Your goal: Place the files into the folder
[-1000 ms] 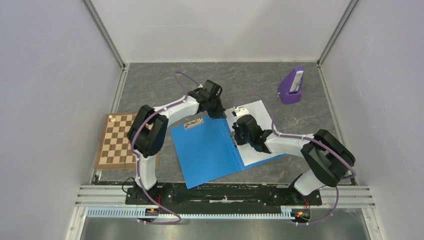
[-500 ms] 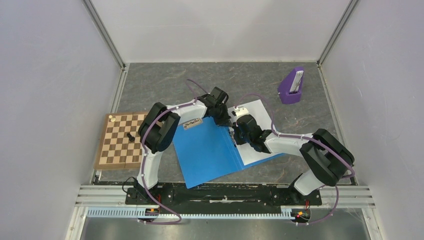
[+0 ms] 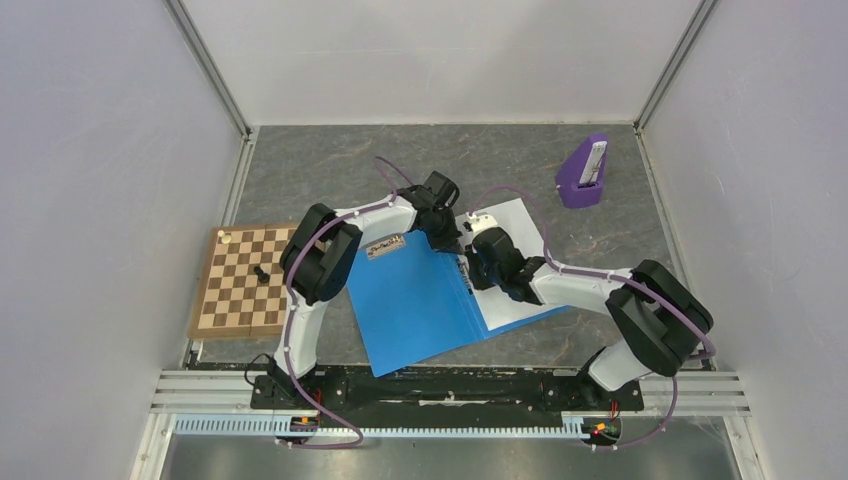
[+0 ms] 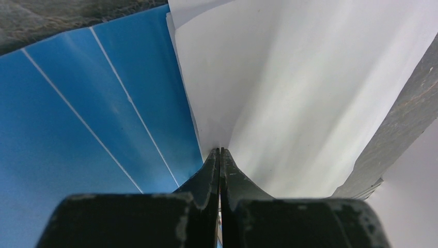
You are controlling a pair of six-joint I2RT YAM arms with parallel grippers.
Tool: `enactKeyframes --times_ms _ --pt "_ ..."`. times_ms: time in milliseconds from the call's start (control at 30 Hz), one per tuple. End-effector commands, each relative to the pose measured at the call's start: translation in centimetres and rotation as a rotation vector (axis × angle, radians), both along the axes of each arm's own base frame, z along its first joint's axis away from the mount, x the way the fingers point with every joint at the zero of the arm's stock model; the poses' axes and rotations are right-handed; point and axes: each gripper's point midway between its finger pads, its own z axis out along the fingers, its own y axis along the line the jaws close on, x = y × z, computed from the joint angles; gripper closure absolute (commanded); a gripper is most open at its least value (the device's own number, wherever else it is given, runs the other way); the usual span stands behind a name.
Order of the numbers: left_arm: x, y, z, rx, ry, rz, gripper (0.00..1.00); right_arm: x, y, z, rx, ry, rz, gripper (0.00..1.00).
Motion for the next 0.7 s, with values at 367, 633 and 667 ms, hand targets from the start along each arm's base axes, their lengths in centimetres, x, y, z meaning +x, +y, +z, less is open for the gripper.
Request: enactKeyframes --times_ms 367,633,667 --pt "-1.3 3.3 -3.9 0.193 0.07 0.031 0.98 0.7 1.3 8.4 0.092 -0.12 0.025 0.75" --pt "-1.2 3.2 -3.9 0.192 0.07 0.029 0.98 1.1 2.5 9.1 -0.078 -0.183 0.073 0.75" --pt "-1.2 3.3 -3.8 0.192 0.07 0.029 0.98 1.1 2.6 9.0 -0.094 -0.186 0.079 0.76"
